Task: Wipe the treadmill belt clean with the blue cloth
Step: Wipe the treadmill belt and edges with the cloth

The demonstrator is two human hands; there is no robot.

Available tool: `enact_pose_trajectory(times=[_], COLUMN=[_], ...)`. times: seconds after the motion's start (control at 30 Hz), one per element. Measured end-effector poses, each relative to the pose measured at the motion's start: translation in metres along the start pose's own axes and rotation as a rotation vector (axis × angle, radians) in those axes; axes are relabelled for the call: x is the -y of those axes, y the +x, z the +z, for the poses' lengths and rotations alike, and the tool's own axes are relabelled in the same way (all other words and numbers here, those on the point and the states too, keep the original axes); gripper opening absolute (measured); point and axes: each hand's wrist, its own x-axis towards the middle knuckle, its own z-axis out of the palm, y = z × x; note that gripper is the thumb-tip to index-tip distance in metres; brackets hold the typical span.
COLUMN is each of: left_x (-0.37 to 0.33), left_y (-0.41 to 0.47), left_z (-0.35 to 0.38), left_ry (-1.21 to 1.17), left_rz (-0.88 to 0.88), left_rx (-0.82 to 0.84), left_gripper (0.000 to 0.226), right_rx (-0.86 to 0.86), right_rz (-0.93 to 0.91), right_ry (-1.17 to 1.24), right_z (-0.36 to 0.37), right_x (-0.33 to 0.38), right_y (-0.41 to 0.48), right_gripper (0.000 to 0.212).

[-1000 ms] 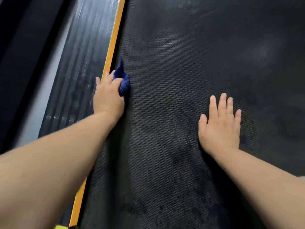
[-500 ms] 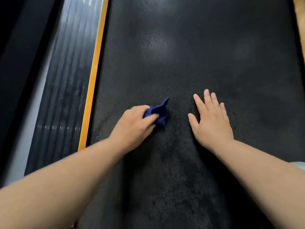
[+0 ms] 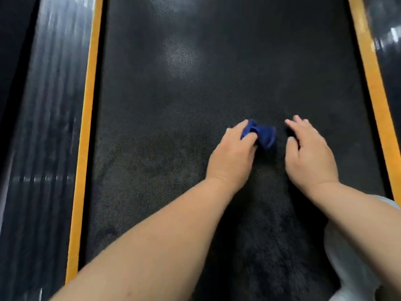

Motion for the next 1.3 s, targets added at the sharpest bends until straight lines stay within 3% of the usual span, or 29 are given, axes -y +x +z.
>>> enact_pose_trajectory(times=[0.1, 0.17, 0.3, 0.4, 0.5, 0.57, 0.67, 0.7, 0.8, 0.93, 1.0, 1.07, 1.2, 1.3], left_x=[0.019, 0.034, 0.07, 0.096, 0.105, 0.107, 0.106, 0.106, 0.107, 0.108, 0.108, 0.108, 0.107, 0.105], left_y=[-0.013, -0.027, -0.035, -0.033, -0.027, -0.023, -0.02, -0.021, -0.021, -0.022, -0.022, -0.021, -0.02, -0.019], left_z=[-0.032, -0.063, -0.108, -0.112, -0.11, -0.108, -0.107, -0.107, -0.104, -0.103, -0.103, -0.103, -0.104, -0.103], left_ry=[-0.006, -0.034, 0.07, 0.248, 0.418, 0.424, 0.43, 0.428, 0.428, 0.445, 0.42, 0.393, 0.418, 0.415], left_rz=[0.025, 0.003, -0.22, -0.352, -0.329, -0.35, -0.356, -0.354, -0.357, -0.347, -0.354, -0.37, -0.376, -0.369], left_rx=[0.094, 0.112, 0.04, 0.278, 0.511, 0.564, 0.583, 0.585, 0.571, 0.566, 0.569, 0.568, 0.595, 0.6], left_gripper=[0.043, 0.045, 0.039, 0.073, 0.103, 0.11, 0.111, 0.111, 0.11, 0.11, 0.11, 0.11, 0.109, 0.11], right_rx=[-0.066, -0.039, 0.086, 0.099, 0.045, -0.049, -0.177, -0.202, -0.165, 0.049, 0.02, -0.103, -0.208, -0.212], right_rz=[0.033, -0.087, -0.269, -0.472, -0.692, -0.461, 0.166, 0.223, -0.04, -0.441, -0.504, -0.375, 0.199, 0.211], right_ry=[0.065, 0.078, 0.069, -0.138, -0.312, -0.357, -0.306, -0.29, -0.199, -0.185, -0.259, -0.34, -0.281, -0.208], right_z=[-0.003, 0.006, 0.05, 0.072, 0.062, 0.041, 0.015, 0.017, 0.046, 0.084, 0.083, 0.068, 0.027, 0.037], right_x=[0.012, 0.039, 0.089, 0.102, 0.079, 0.054, 0.028, 0.034, 0.08, 0.112, 0.101, 0.083, 0.046, 0.061], right_y=[-0.007, -0.01, -0.018, -0.03, -0.012, 0.012, 0.041, 0.04, 0.011, -0.04, -0.029, -0.004, 0.026, 0.015], right_gripper=[0.05, 0.056, 0.051, 0.043, 0.029, 0.029, 0.033, 0.035, 0.042, 0.046, 0.044, 0.038, 0.035, 0.038])
